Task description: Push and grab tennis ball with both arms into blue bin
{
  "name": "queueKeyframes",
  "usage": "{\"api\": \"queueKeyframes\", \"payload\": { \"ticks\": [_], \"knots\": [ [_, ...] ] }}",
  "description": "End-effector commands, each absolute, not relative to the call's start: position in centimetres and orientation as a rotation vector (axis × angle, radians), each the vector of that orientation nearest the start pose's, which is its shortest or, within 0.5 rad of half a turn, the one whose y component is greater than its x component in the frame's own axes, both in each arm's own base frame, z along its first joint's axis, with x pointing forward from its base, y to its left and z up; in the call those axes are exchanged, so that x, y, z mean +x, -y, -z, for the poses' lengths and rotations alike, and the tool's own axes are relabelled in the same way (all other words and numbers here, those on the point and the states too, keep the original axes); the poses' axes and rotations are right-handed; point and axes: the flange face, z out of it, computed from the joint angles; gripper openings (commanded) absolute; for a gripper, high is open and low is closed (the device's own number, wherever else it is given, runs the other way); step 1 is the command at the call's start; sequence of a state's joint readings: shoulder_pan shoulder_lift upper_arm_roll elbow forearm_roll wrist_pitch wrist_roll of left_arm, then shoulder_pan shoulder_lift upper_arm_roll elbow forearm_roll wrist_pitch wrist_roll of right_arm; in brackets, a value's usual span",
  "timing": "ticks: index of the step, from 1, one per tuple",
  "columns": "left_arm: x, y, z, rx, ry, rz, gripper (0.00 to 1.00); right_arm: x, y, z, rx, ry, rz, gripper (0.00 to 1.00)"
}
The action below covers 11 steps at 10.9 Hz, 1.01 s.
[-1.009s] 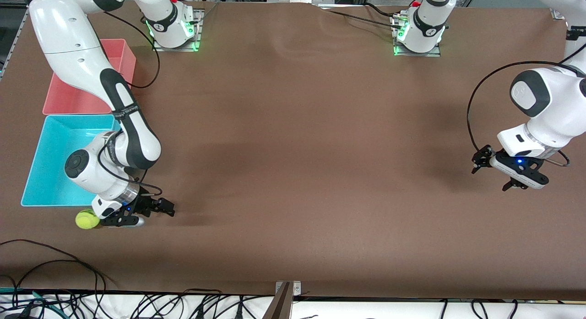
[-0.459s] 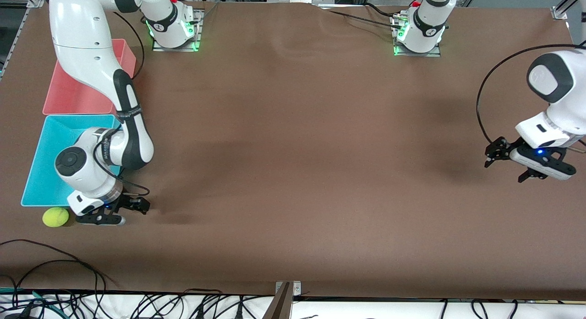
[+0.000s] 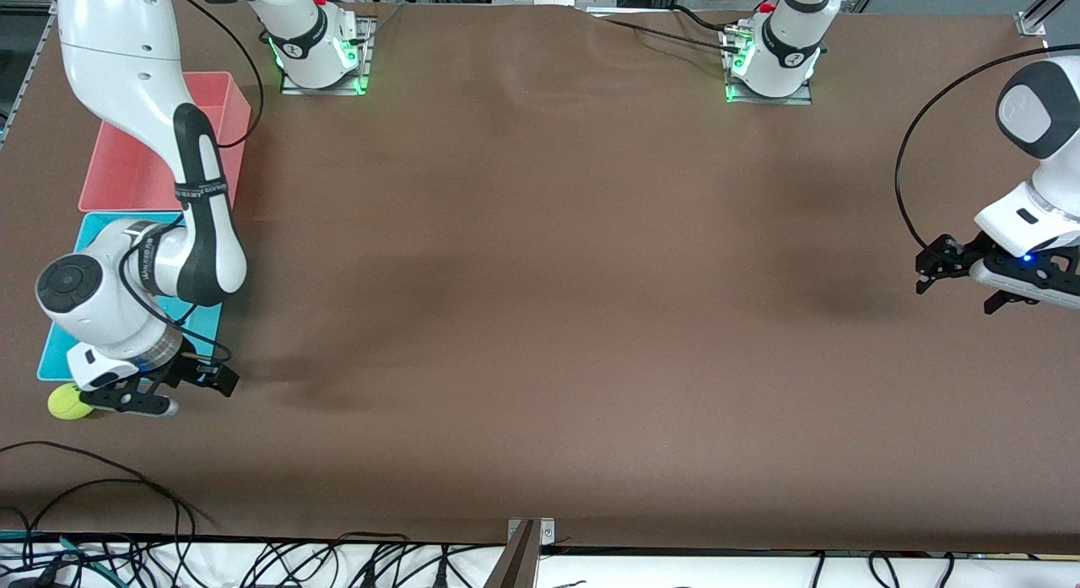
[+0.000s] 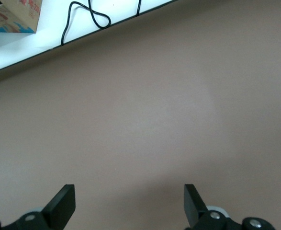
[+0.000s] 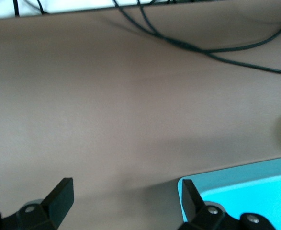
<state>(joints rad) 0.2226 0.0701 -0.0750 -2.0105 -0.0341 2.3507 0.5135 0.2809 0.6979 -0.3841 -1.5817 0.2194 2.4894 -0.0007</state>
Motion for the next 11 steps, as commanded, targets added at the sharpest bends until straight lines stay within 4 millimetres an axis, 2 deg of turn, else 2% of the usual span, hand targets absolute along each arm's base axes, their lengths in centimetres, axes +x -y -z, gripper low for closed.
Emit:
{"api": "queueKeyframes", "payload": {
  "ticks": [1,2,3,4,5,6,8,9,10,11],
  "knots": [
    [56.9,-8.6,-48.1,-3.004,-0.468,0.373,1.0,70.9,5.8,-32.1,-3.198,-0.371,0.358,1.0],
    [56.6,-8.6,-49.4,-3.015,-0.456,0.347,1.0,70.3,6.7,-32.9,-3.206,-0.368,0.296,1.0],
    [55.9,-9.7,-50.7,-3.028,-0.38,0.335,1.0,69.5,8.6,-33.5,-3.228,-0.341,0.223,1.0],
    [55.3,-10.1,-51.9,-3.038,-0.323,0.329,1.0,68.8,11.7,-34.7,-3.264,-0.279,0.21,1.0],
    [55.1,-10.3,-53.0,-3.05,-0.302,0.299,1.0,68.1,14.7,-35.3,-3.3,-0.121,0.195,1.0],
    [55.0,-10.3,-54.2,-3.063,-0.255,0.273,1.0,67.5,16.6,-35.7,-3.313,-0.097,0.191,1.0],
    [54.0,-10.1,-57.9,-3.031,-0.141,0.198,1.0,66.5,21.8,-36.1,-3.329,-0.184,0.205,1.0],
    [53.3,-9.6,-59.3,-3.024,-0.096,0.156,1.0,66.5,23.1,-36.3,-3.348,-0.103,0.201,1.0],
    [52.7,-9.3,-60.4,-3.028,-0.054,0.132,1.0,67.2,23.3,-35.4,-3.365,0.047,0.164,1.0],
    [52.0,-9.2,-61.4,-3.027,-0.048,0.129,1.0,67.6,24.4,-35.8,-3.367,0.041,0.152,1.0]
  ]
}}
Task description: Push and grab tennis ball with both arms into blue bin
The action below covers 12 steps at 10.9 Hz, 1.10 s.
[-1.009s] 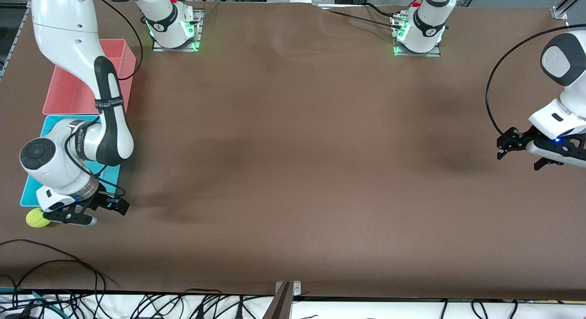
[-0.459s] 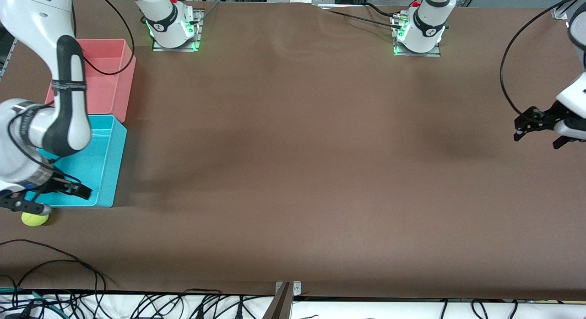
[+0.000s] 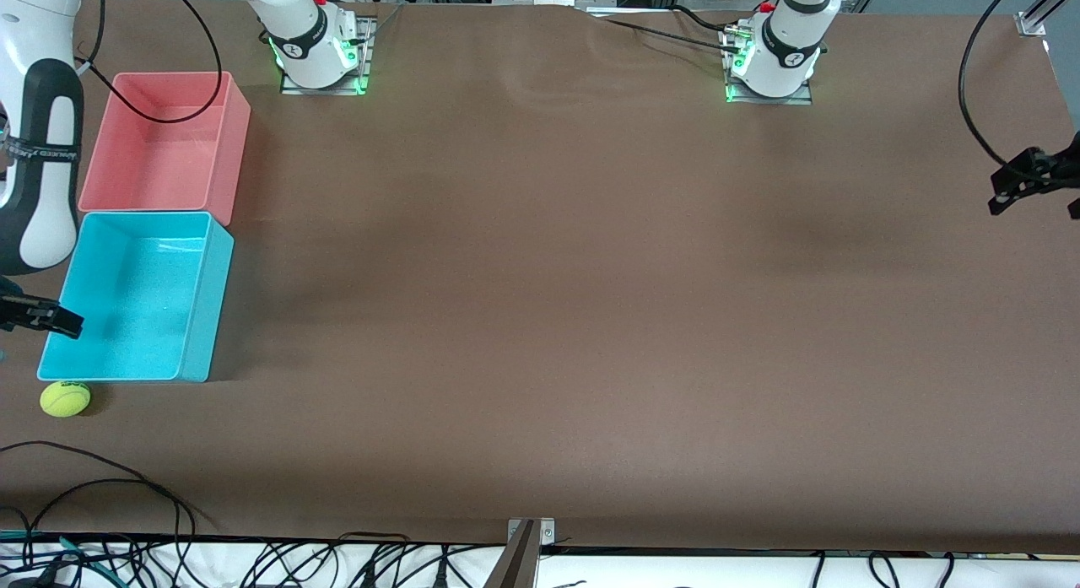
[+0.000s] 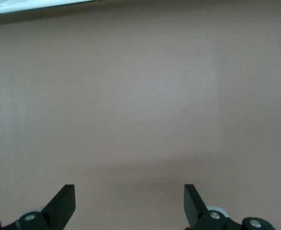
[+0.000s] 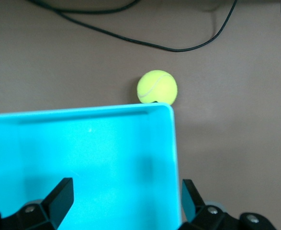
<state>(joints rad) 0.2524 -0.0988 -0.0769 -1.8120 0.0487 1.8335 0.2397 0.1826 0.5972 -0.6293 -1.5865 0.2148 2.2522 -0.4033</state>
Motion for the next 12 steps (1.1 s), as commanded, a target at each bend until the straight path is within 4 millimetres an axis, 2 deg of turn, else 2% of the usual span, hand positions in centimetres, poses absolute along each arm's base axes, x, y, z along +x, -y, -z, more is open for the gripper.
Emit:
{"api": "queueKeyframes", "payload": {
  "ticks": [1,3,5,7,8,9,11,12],
  "knots": [
    [51.5,-9.0,-62.2,-3.029,-0.046,0.107,1.0,68.0,25.3,-35.8,-3.35,0.019,0.135,1.0],
    [50.7,-8.9,-64.6,-3.035,-0.026,0.066,1.0,69.5,25.7,-35.4,-3.327,0.006,0.181,1.0],
    [49.8,-8.6,-66.9,-3.037,0.035,0.027,1.0,72.3,26.6,-34.6,-3.309,-0.001,0.266,1.0],
    [48.9,-6.3,-69.1,-2.982,0.012,0.021,1.0,73.5,26.1,-34.4,-3.315,0.031,0.264,1.0],
    [48.5,-5.9,-69.9,-2.979,0.007,0.018,1.0,74.1,26.1,-33.3,-3.322,0.032,0.274,1.0],
    [48.1,-5.8,-70.5,-2.984,0.021,0.002,1.0,74.8,26.9,-31.6,-3.345,0.016,0.321,1.0],
    [46.4,-4.8,-72.6,-3.009,0.209,0.003,1.0,75.6,27.4,-30.2,-3.361,0.012,0.361,1.0],
    [46.1,-4.1,-73.0,-3.078,0.327,0.018,1.0,75.9,27.4,-30.1,-3.37,-0.004,0.398,1.0]
  ]
}}
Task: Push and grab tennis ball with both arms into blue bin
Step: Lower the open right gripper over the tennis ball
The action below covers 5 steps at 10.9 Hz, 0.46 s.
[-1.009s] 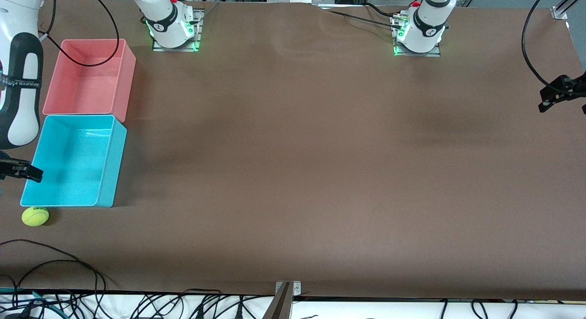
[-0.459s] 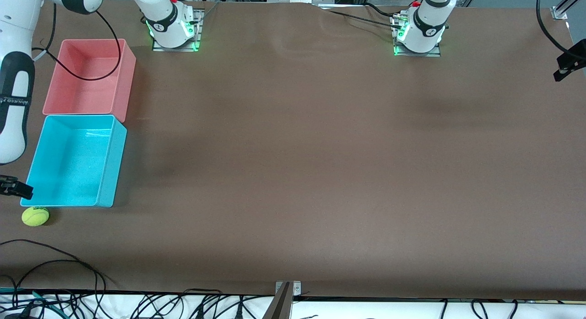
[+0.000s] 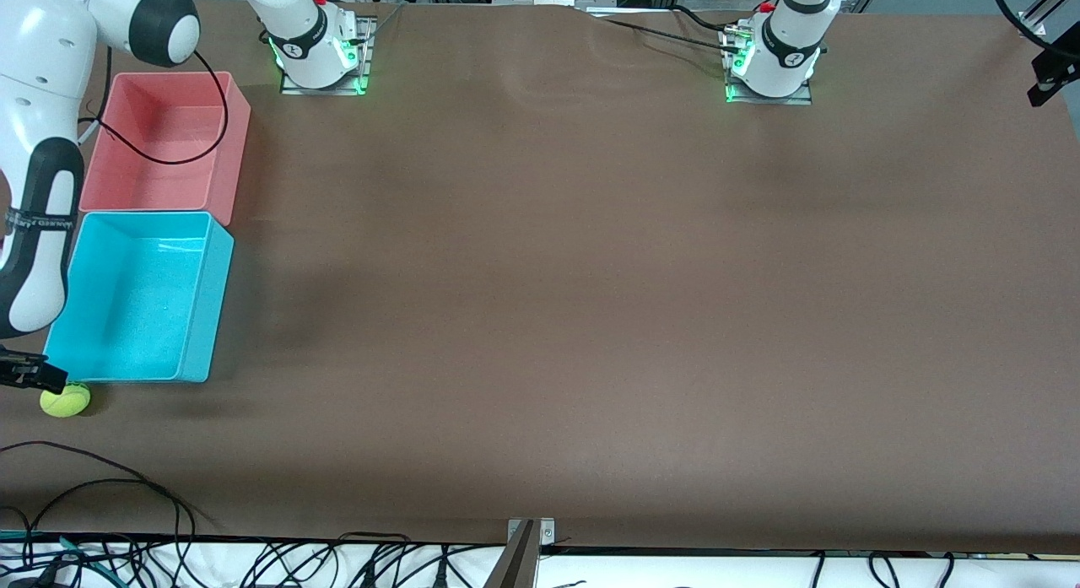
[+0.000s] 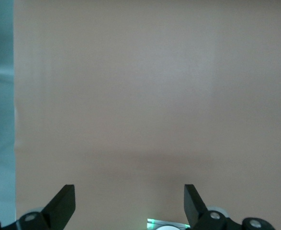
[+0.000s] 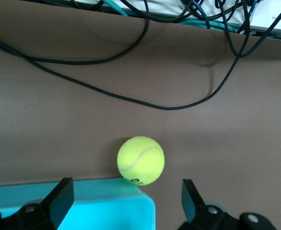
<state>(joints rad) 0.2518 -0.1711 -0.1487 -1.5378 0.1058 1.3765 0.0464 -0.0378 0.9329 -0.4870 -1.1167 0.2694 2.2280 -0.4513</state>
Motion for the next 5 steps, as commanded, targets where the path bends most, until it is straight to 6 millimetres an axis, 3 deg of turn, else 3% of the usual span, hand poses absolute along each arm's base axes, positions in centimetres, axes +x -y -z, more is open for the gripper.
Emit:
{"api": "queueKeyframes", "payload": {
  "ticks": [1,2,4,5],
  "knots": [
    [46.1,-3.8,-72.9,-3.092,0.37,0.016,1.0,76.2,28.0,-29.9,-3.383,-0.035,0.477,1.0],
    [46.3,-3.3,-72.4,-3.094,0.349,0.0,1.0,76.4,28.3,-28.6,-3.391,-0.059,0.545,1.0],
    [46.4,-3.7,-72.2,-3.106,0.357,-0.004,1.0,76.9,27.0,-26.9,-3.355,-0.067,0.554,1.0],
    [46.4,-3.7,-72.1,-3.105,0.358,-0.008,1.0,76.5,27.6,-25.6,-3.351,-0.081,0.531,1.0]
  ]
}}
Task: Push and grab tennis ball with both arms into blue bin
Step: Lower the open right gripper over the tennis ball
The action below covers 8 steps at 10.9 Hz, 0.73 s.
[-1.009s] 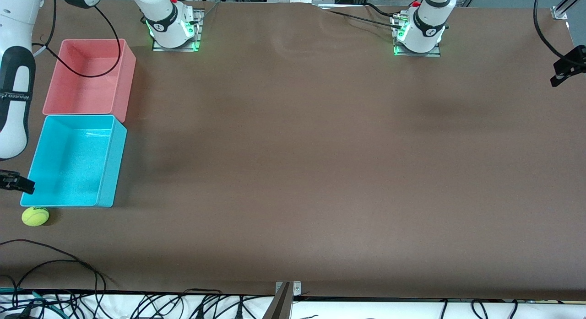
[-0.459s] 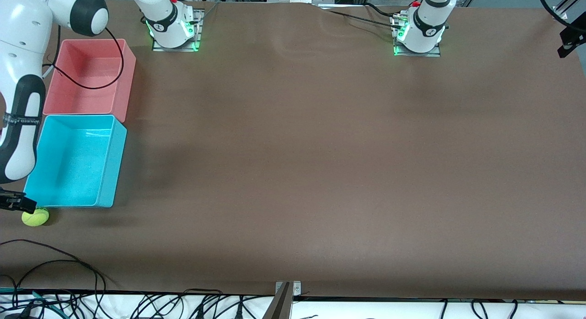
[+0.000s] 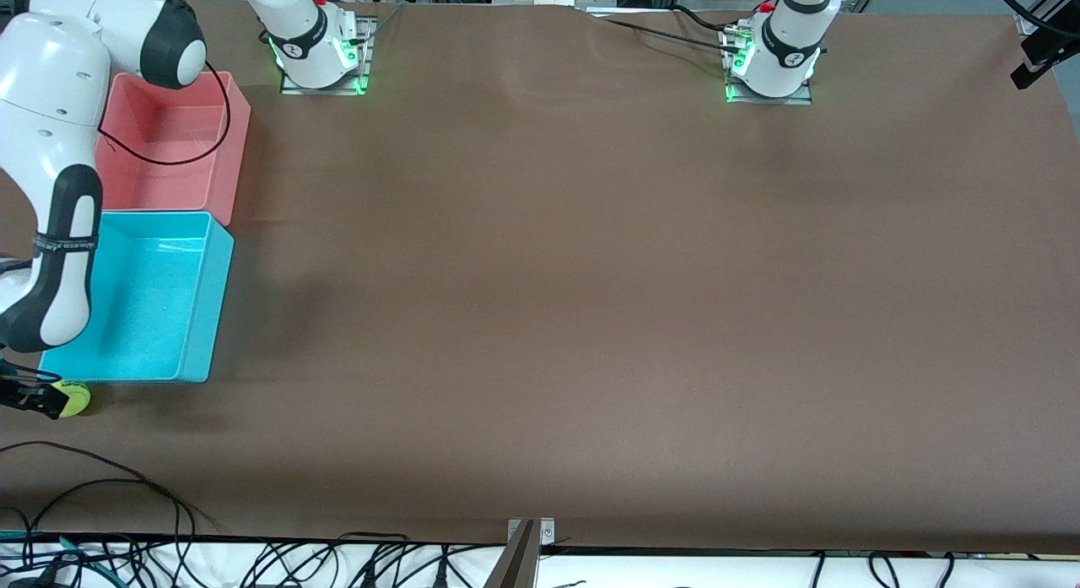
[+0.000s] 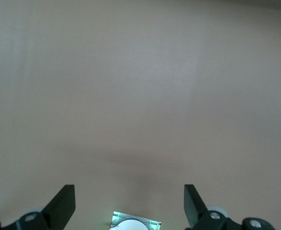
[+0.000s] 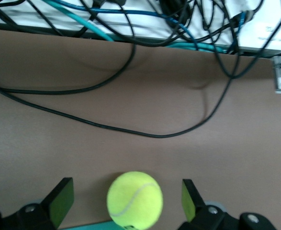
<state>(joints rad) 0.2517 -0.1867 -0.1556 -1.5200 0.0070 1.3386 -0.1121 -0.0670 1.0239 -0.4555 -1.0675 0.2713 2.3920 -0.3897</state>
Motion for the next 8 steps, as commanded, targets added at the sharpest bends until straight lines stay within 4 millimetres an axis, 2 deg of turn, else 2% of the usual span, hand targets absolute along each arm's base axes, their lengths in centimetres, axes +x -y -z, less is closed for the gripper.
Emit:
{"api": "queueKeyframes", "payload": {
  "ticks": [1,2,4,8],
  "knots": [
    [46.7,-3.0,-71.8,-3.099,0.341,-0.018,1.0,76.5,27.2,-24.3,-3.302,-0.091,0.519,1.0],
    [46.8,-2.7,-71.5,-3.089,0.336,-0.027,1.0,76.1,28.3,-23.4,-3.271,-0.116,0.522,1.0],
    [46.8,-3.1,-71.4,-3.088,0.352,-0.032,1.0,76.0,28.8,-21.2,-3.286,-0.116,0.582,1.0],
    [46.8,-3.6,-71.4,-3.099,0.366,-0.03,1.0,75.0,30.9,-20.5,-3.303,-0.107,0.557,0.96]
  ]
}}
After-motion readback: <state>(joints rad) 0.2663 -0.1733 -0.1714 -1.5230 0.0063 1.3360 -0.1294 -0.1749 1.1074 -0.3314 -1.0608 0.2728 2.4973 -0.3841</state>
